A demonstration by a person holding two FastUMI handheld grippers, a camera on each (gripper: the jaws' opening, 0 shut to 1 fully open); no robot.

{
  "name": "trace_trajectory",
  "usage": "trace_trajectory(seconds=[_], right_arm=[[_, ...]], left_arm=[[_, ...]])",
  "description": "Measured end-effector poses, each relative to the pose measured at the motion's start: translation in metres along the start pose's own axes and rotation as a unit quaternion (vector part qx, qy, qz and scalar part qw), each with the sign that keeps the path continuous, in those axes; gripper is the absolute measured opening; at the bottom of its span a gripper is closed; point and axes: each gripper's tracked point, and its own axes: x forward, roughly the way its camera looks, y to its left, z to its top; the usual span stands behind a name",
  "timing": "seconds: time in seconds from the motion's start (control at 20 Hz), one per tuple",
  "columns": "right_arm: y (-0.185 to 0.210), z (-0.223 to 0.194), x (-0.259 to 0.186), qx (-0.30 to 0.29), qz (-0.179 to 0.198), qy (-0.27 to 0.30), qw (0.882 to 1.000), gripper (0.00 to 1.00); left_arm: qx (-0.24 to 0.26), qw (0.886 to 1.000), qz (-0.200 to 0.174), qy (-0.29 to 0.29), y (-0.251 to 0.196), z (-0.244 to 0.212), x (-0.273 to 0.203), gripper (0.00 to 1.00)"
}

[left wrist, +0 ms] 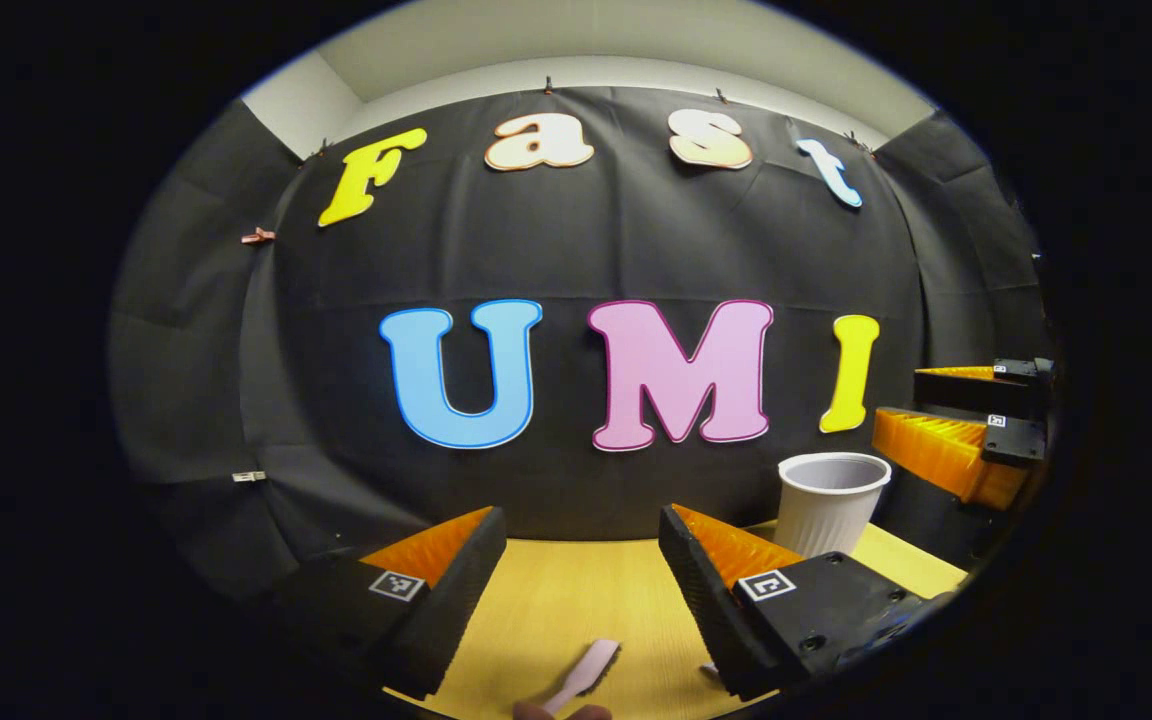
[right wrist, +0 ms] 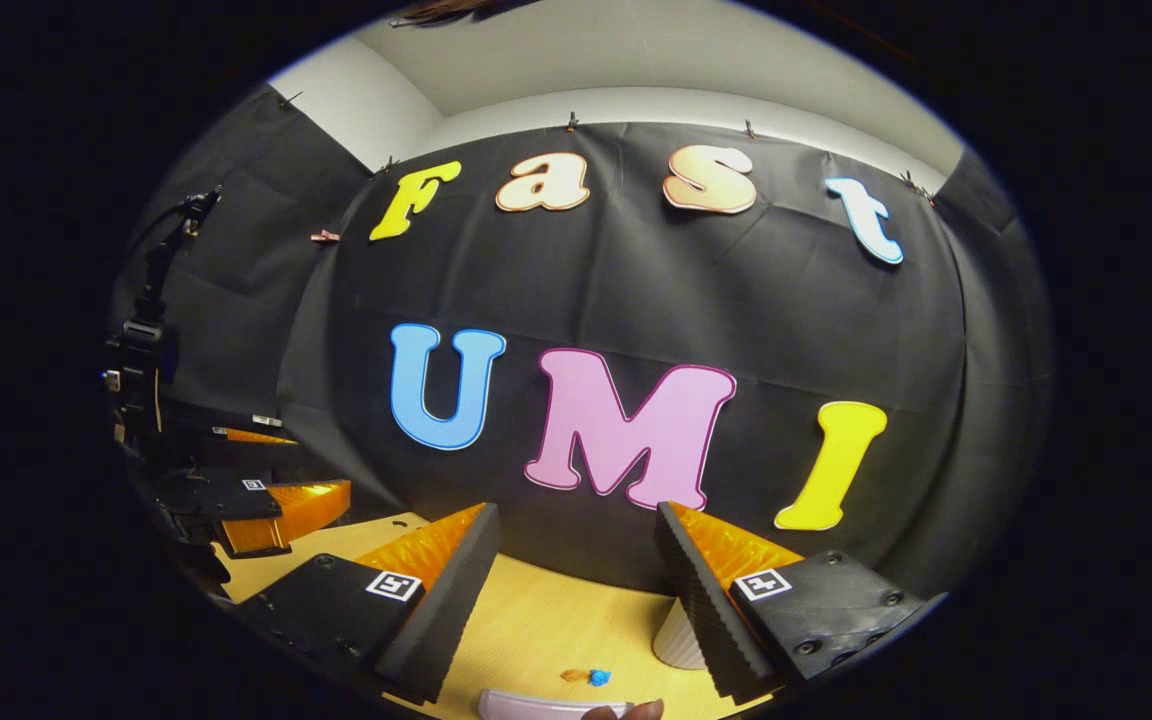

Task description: Pick up the small broom and dustpan from the desktop, sweep the trash into the dustpan with the broom, and then empty the trash into the garbage bin.

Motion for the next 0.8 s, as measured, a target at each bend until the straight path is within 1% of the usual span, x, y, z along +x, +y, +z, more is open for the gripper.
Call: trace_trajectory(seconds=[0.2,0.3,0.35,0.45,0.55,0.65,0.7,0.8], right_arm=[[-0.007,-0.019,-0.005,0.014,-0.017,0.029,0.999,0.97],[-0.011,-0.028,-0.012,0.007,-0.022,0.044,0.999,0.97],[-0.012,-0.037,-0.017,0.004,-0.02,0.058,0.998,0.97],[-0.006,-0.063,-0.034,0.005,-0.002,0.103,0.995,0.97],[-0.003,-0.097,-0.056,0.014,0.01,0.163,0.986,0.97],[-0.007,-0.132,-0.081,0.02,0.005,0.223,0.975,0.98],[-0.008,-0.149,-0.092,0.024,0.002,0.253,0.967,0.97],[-0.005,-0.187,-0.116,0.033,0.002,0.315,0.949,0.97]], left_arm=[[0.005,0.999,-0.033,0.0,-0.008,-0.005,0.01,0.98],[0.014,0.999,-0.042,-0.002,-0.009,-0.006,0.013,0.98],[0.017,0.999,-0.046,0.0,-0.009,-0.006,0.015,0.98],[0.021,0.998,-0.051,0.004,-0.007,-0.01,0.015,0.97],[0.025,0.998,-0.056,0.007,-0.004,-0.015,0.016,0.97],[0.029,0.998,-0.059,0.011,0.0,-0.021,0.016,0.97],[0.029,0.998,-0.06,0.015,0.002,-0.025,0.015,0.97],[0.028,0.997,-0.065,0.021,0.005,-0.031,0.014,0.97]])
